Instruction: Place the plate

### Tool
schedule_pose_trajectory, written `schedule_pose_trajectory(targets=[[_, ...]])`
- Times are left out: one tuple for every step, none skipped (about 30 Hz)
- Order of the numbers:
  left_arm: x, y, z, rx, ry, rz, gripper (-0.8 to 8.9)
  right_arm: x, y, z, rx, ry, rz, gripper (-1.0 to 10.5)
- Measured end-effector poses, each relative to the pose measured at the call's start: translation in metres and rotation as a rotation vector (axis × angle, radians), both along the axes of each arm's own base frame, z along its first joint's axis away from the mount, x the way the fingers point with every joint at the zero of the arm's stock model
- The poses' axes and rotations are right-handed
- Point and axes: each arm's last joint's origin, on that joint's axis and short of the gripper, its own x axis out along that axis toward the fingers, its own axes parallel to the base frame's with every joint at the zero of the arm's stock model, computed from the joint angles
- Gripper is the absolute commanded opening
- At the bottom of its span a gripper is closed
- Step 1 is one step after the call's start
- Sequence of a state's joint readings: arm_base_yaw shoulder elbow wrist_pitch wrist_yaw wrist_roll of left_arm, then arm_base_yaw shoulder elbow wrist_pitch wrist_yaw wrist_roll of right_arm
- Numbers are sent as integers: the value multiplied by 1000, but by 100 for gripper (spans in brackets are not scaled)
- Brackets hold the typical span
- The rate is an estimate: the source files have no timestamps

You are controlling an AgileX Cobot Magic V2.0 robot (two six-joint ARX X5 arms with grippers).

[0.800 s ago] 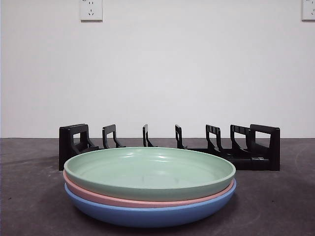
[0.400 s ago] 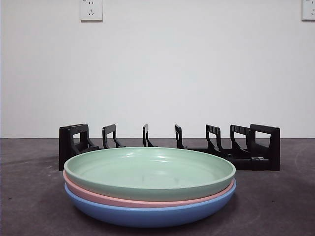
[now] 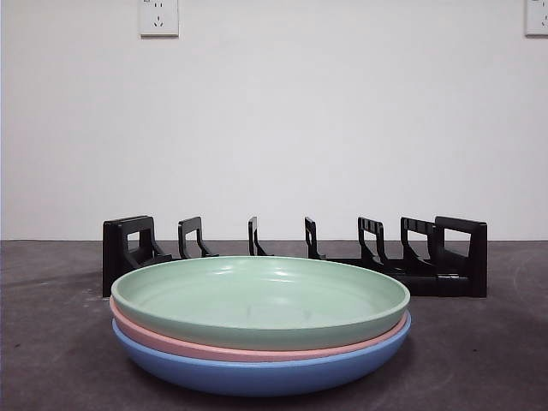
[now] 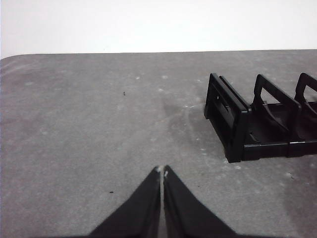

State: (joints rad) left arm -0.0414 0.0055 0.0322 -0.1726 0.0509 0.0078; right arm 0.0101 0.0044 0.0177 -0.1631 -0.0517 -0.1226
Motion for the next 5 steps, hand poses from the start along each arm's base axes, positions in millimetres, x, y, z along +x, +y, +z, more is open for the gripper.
schedule_pose_trajectory(targets=[[0, 0, 0, 0, 0, 0, 8, 0, 0, 0, 0, 0, 0, 25], [0, 0, 0, 0, 0, 0, 8, 0, 0, 0, 0, 0, 0, 25], [0, 0, 0, 0, 0, 0, 8, 0, 0, 0, 0, 0, 0, 25], [0, 0, 0, 0, 0, 0, 8, 0, 0, 0, 0, 0, 0, 25], [0, 0, 0, 0, 0, 0, 8, 0, 0, 0, 0, 0, 0, 25]])
